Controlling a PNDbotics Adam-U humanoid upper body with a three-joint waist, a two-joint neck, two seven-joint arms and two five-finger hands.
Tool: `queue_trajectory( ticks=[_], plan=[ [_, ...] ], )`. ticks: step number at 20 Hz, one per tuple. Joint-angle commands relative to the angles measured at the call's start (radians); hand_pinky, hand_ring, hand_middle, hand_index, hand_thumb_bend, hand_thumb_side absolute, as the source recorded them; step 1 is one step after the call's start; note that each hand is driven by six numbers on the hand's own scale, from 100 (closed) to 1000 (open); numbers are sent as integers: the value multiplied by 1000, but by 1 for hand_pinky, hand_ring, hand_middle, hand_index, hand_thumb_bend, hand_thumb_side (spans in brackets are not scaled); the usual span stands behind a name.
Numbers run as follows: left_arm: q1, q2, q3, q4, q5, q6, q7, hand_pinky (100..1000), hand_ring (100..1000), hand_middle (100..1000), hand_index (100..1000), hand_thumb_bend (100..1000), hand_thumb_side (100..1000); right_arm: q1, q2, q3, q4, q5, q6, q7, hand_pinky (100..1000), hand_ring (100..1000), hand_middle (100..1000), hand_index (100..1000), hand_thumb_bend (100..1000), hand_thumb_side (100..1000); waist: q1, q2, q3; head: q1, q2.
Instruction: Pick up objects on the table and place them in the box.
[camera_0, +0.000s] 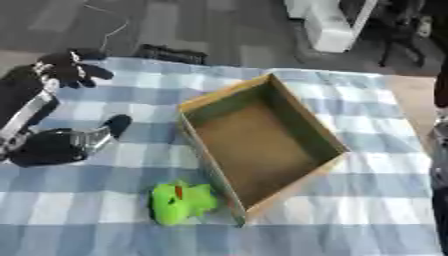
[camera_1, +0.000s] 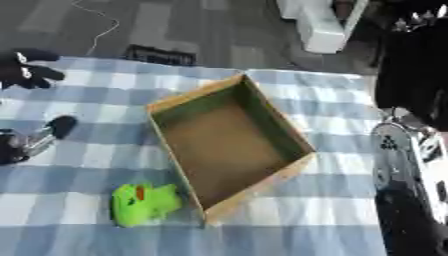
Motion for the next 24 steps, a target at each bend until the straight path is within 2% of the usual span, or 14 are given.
queue_trajectory(
  ticks=[1,8,11,14,19,24],
  plan=[
    [-6,25,11,-12,-4,-5,-11,647,685,865,811,376,825,-15,-9,-7,-18,3,0,0,552,520,504,612,100,739,7,-14,-1,7,2],
    [-5,24,7,-12,-10,-13,-23,649,686,865,811,385,828,-15,-8,-7,-18,3,0,1,552,520,504,612,100,740,6,-12,-1,11,8],
    [-3,20,-13,-12,-12,-25,-45,652,689,864,812,382,834,-15,-9,-6,-18,3,0,2,551,520,504,612,100,740,6,-14,-1,30,33],
    [0,4,-66,-12,-7,-78,-64,637,676,851,802,401,819,-17,-6,-5,-18,2,0,2,552,520,504,612,100,741,5,-14,-7,77,80],
    [9,-20,-137,-12,4,-200,-12,639,678,850,796,402,815,-20,-1,-5,-18,1,4,3,552,520,504,613,100,741,4,-10,-12,85,100],
    [17,-29,-169,-12,-15,-234,-5,631,674,848,797,406,804,-23,-1,-4,-18,-1,4,2,552,520,504,613,100,741,5,-10,-14,72,103]
  ],
)
